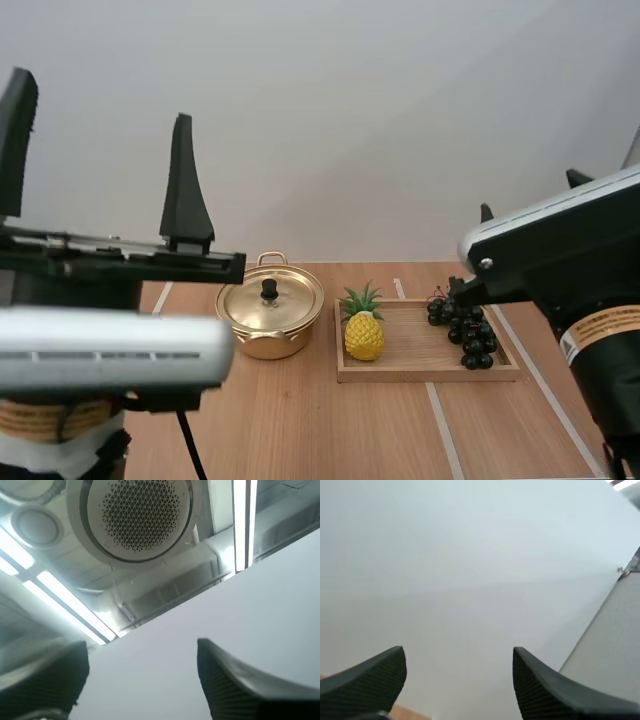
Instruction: Open the pot, put the pineapple inside, and close it
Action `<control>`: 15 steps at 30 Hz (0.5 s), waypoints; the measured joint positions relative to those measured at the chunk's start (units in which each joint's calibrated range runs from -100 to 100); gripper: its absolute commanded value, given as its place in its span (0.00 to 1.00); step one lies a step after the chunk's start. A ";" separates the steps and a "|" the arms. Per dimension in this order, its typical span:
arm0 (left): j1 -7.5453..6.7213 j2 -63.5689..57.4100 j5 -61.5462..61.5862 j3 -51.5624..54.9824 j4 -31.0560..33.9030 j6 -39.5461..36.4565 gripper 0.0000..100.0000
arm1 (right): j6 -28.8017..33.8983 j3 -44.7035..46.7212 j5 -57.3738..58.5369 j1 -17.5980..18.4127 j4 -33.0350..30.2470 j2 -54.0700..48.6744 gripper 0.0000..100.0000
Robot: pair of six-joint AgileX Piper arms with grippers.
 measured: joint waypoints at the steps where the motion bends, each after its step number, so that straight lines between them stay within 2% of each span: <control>1: 0.00 0.55 9.05 -3.36 -0.28 -2.24 1.00 | 0.00 -1.46 -0.60 0.00 0.00 0.00 1.00; 4: 0.00 4.89 29.34 -12.31 -0.69 -6.55 1.00 | 0.00 -5.58 -2.24 0.00 0.00 2.01 1.00; 9: 0.00 17.64 45.66 -26.97 1.51 -7.83 1.00 | 0.00 -11.53 0.52 0.00 0.00 10.73 1.00; 12: 0.00 26.29 63.94 -36.35 2.33 -7.93 1.00 | -1.35 -15.88 8.69 0.00 0.00 17.53 1.00; 15: 0.00 34.82 82.03 -44.03 1.81 -5.75 1.00 | -4.15 -20.92 22.10 0.00 -0.11 24.90 1.00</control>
